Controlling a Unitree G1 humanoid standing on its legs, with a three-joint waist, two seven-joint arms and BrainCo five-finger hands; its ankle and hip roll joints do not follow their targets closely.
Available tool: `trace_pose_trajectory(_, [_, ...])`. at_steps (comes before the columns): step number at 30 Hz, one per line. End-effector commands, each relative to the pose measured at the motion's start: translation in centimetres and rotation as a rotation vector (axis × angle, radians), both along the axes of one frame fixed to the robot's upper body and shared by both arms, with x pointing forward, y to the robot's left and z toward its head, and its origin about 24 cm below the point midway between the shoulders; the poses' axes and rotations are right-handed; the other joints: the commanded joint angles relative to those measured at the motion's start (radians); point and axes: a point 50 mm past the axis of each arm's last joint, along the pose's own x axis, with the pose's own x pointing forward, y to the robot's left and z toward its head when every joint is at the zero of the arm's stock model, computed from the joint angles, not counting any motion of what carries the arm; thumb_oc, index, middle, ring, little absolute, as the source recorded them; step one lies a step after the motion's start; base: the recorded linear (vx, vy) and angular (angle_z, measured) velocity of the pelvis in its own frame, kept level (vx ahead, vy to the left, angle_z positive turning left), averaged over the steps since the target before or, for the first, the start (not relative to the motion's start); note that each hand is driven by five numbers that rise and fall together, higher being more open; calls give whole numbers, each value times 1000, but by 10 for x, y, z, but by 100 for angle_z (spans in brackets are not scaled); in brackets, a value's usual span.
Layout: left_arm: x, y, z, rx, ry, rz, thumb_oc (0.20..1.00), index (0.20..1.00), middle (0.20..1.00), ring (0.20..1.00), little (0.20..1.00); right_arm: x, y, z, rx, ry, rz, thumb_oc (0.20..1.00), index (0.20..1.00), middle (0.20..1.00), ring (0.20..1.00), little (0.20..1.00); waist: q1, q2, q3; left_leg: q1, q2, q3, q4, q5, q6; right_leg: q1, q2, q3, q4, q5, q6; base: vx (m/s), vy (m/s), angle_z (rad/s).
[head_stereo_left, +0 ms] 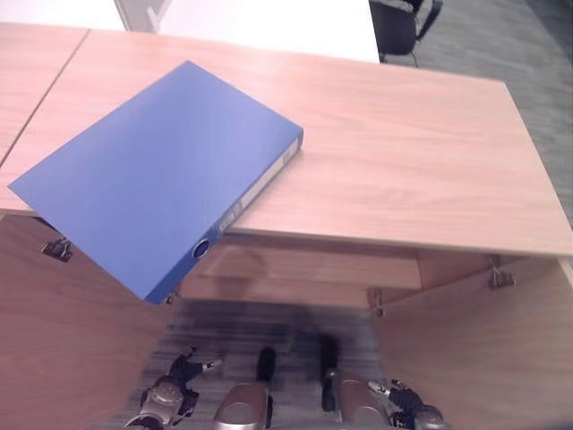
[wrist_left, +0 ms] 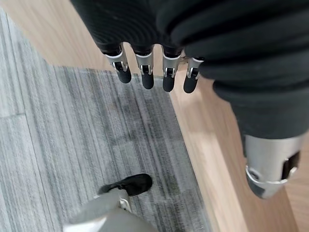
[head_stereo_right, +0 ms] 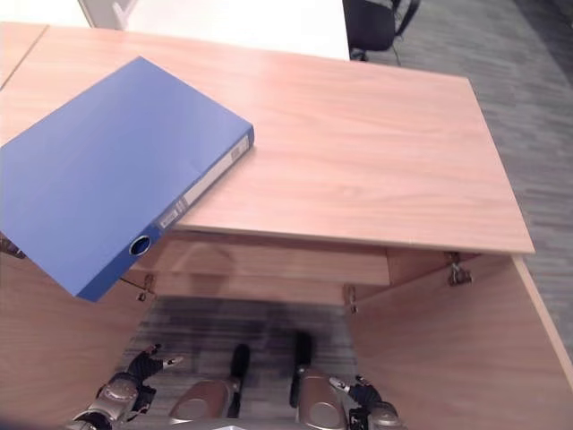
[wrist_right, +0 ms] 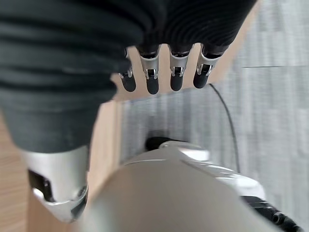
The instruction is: Put the empty folder in the office cabinet
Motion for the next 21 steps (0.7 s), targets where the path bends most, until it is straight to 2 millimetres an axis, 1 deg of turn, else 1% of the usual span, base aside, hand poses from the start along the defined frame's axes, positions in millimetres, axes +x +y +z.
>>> trace_pose_trajectory(1, [12,-7,2,-11,-33,-36,1000,1000,1000,1000,1000,-7,-22,4,-60,3,-15,1000,1000,1000,1000,1000,-3,42,-9,-87,111,68,96,-32,-75,109,-8,15,7,-87,45,64,-59,-7])
trace_pose_trajectory(2, [9,-8,1,-10,-19,-45,1000,1000,1000,1000,1000,-6,-23,4,-60,-4,-17,1000,1000,1000,1000,1000,-7,46,-17,-75,116,65,72,-22,-78,120,-5,15,-1,-89,45,73,-76,-7])
trace_pose_trajectory(3, [5,-8,-1,-9,-5,-51,1000,1000,1000,1000,1000,-6,-23,5,-57,-9,-22,1000,1000,1000,1000,1000,-12,50,-31,-53,121,62,25,0,-85,141,-1,13,-23,-93,43,50,-63,-6])
trace_pose_trajectory(4, [5,-9,-1,-9,-5,-51,1000,1000,1000,1000,1000,-6,-23,5,-57,-9,-22,1000,1000,1000,1000,1000,-13,50,-30,-50,121,61,23,1,-85,143,-1,13,-24,-92,43,33,-113,-2])
trace_pose_trajectory(5, [5,-9,-1,-8,-5,-48,1000,1000,1000,1000,1000,-11,-23,4,-55,1,-20,1000,1000,1000,1000,1000,-13,58,-41,-37,124,54,-19,26,-95,161,3,11,-46,-97,39,8,-89,-2])
trace_pose_trajectory(8, [4,-9,-1,-12,-5,-38,1000,1000,1000,1000,1000,-14,-23,3,-59,11,-17,1000,1000,1000,1000,1000,-12,64,-50,-28,126,46,-42,39,-103,178,10,9,-67,-99,35,11,-76,14])
trace_pose_trajectory(10, [3,-10,-2,-19,-2,-30,1000,1000,1000,1000,1000,-19,-24,2,-62,26,-11,1000,1000,1000,1000,1000,-11,69,-57,-22,129,36,-46,43,-111,196,16,5,-89,-97,31,11,-137,13])
trace_pose_trajectory(15, [-2,-13,-5,-35,10,-14,1000,1000,1000,1000,1000,-22,-27,2,-74,39,0,1000,1000,1000,1000,1000,-3,84,-62,-13,144,10,-43,55,-132,238,35,-9,-132,-100,15,0,-133,13])
trace_pose_trajectory(16, [-4,-14,-6,-41,14,-6,1000,1000,1000,1000,1000,-21,-29,2,-78,36,-3,1000,1000,1000,1000,1000,-1,88,-59,-16,146,5,-40,60,-137,241,39,-9,-137,-102,13,-82,-165,9])
trace_pose_trajectory(17, [-5,-15,-7,-48,15,3,1000,1000,1000,1000,1000,-18,-31,4,-83,23,-13,1000,1000,1000,1000,1000,1,95,-53,-29,151,-4,-34,74,-150,245,44,-19,-142,-110,7,-114,-146,9])
trace_pose_trajectory(18, [-4,-17,-7,-54,13,8,1000,1000,1000,1000,1000,-16,-33,5,-87,13,-18,1000,1000,1000,1000,1000,0,97,-47,-43,152,-7,-22,77,-157,244,43,-24,-142,-110,4,-97,-99,13])
trace_pose_trajectory(19, [-4,-17,-7,-54,12,9,1000,1000,1000,1000,1000,-16,-34,5,-87,13,-18,1000,1000,1000,1000,1000,-1,97,-47,-45,152,-8,-21,76,-157,244,43,-25,-142,-110,4,-102,-64,21])
trace_pose_trajectory(21, [0,-20,-6,-64,1,9,1000,1000,1000,1000,1000,-11,-39,8,-102,-2,-26,1000,1000,1000,1000,1000,-5,96,-30,-95,147,-10,39,77,-170,238,35,-33,-140,-110,1,-155,-42,29])
